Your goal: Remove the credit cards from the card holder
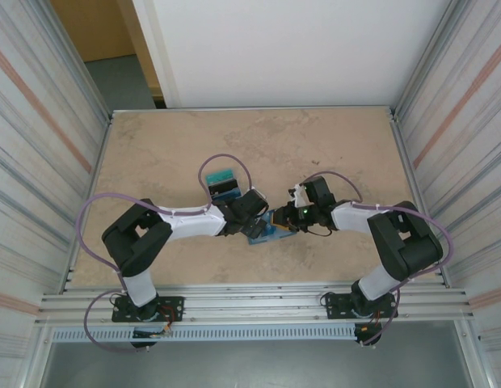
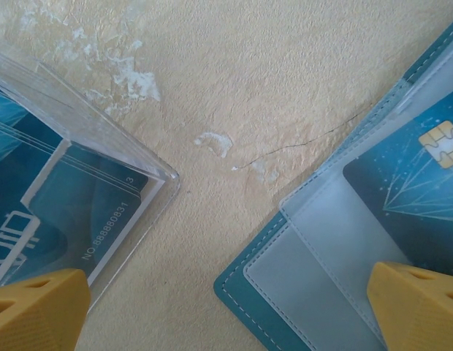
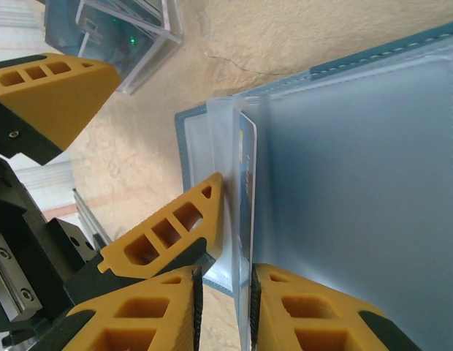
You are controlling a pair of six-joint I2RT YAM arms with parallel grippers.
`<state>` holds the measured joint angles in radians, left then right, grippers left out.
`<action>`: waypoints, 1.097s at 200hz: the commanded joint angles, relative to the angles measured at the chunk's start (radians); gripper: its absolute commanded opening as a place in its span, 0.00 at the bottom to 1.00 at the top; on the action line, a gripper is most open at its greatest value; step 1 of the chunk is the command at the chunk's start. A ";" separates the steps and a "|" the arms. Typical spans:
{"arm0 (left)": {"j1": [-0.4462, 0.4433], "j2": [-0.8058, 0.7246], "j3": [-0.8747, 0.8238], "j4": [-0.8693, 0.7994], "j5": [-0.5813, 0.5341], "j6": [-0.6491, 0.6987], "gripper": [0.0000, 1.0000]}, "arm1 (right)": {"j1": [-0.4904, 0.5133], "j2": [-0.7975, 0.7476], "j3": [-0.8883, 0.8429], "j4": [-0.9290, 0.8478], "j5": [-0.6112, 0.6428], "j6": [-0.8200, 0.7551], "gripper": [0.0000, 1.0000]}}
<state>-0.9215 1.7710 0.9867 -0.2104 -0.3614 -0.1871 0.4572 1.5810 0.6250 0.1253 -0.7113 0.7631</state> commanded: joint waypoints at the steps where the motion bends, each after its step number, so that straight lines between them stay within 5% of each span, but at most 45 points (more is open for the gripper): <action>1: -0.009 0.035 0.004 -0.063 -0.004 0.012 0.99 | 0.015 0.030 -0.012 0.069 -0.004 0.037 0.23; 71: -0.010 -0.003 -0.015 -0.061 -0.014 0.009 0.99 | -0.010 -0.040 0.008 -0.071 0.071 -0.038 0.07; 171: -0.010 -0.243 0.047 -0.116 0.009 0.091 0.99 | -0.004 -0.312 0.121 -0.473 0.227 -0.322 0.05; 192: 0.017 -0.316 0.057 -0.116 0.103 0.150 0.99 | 0.023 -0.368 0.146 -0.504 0.215 -0.412 0.05; 219: 0.077 -0.424 0.048 -0.091 0.373 0.282 0.99 | 0.069 -0.423 0.175 -0.524 0.189 -0.520 0.04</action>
<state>-0.8921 1.4445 1.0145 -0.3088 -0.2302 -0.0483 0.4896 1.2156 0.7536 -0.3466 -0.4942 0.3962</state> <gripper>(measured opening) 0.986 0.058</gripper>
